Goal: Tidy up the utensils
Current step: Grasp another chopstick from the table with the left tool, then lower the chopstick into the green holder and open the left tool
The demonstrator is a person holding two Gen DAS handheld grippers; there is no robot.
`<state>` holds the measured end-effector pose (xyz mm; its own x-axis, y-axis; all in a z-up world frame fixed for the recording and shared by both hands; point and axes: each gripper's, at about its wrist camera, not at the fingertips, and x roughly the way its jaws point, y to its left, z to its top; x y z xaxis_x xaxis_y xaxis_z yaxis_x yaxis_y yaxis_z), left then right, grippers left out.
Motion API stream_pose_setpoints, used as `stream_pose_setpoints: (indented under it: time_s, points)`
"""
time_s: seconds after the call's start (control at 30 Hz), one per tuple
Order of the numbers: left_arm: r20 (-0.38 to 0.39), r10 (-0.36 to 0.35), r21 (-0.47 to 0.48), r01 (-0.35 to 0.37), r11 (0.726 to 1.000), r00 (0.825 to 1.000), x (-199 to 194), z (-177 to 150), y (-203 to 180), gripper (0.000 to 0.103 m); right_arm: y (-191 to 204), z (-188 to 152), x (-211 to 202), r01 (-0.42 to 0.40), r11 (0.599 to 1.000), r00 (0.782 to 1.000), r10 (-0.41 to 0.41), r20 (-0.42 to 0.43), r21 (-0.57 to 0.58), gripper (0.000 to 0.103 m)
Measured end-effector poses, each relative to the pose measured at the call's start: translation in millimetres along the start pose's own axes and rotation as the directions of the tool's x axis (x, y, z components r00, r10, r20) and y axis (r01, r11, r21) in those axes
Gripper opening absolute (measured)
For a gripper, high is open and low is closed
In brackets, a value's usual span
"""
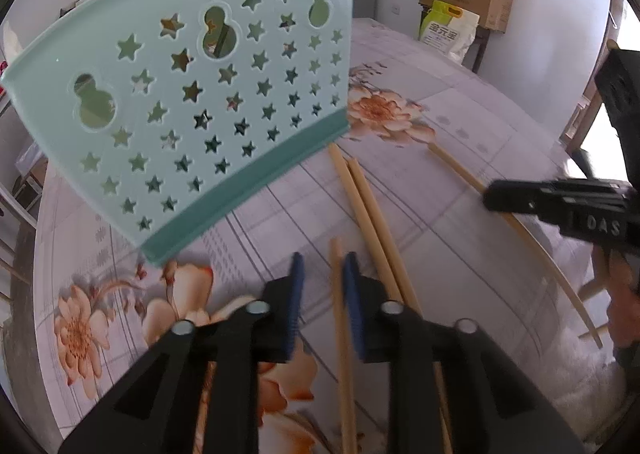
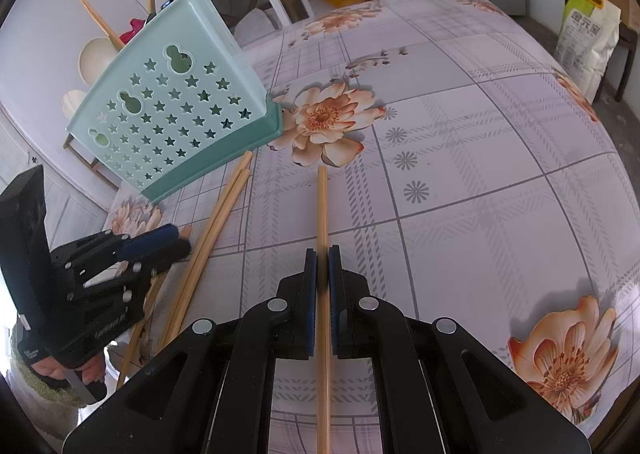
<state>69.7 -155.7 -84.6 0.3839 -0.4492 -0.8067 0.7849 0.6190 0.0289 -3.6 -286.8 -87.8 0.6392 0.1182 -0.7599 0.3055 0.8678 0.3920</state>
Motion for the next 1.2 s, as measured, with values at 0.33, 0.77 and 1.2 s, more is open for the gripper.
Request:
stream_pose_setpoints:
  time_s: [0.33, 0.77, 1.2]
  points:
    - [0.09, -0.003, -0.106, 0.013, 0.994, 0.996, -40, 11, 24, 0.005, -1, 1, 0, -0.004, 1.0, 1.0, 0.005, -0.002, 0.005, 0.004]
    - [0.53, 0.009, -0.213, 0.123, 0.969, 0.848, -194, 36, 65, 0.005, -1, 1, 1, -0.004, 1.0, 1.0, 0.004, -0.002, 0.005, 0.004]
    - [0.82, 0.057, -0.161, 0.135, 0.978, 0.569, -286, 112, 81, 0.005, -1, 2, 1, -0.001, 1.0, 1.0, 0.001, -0.003, 0.005, 0.004]
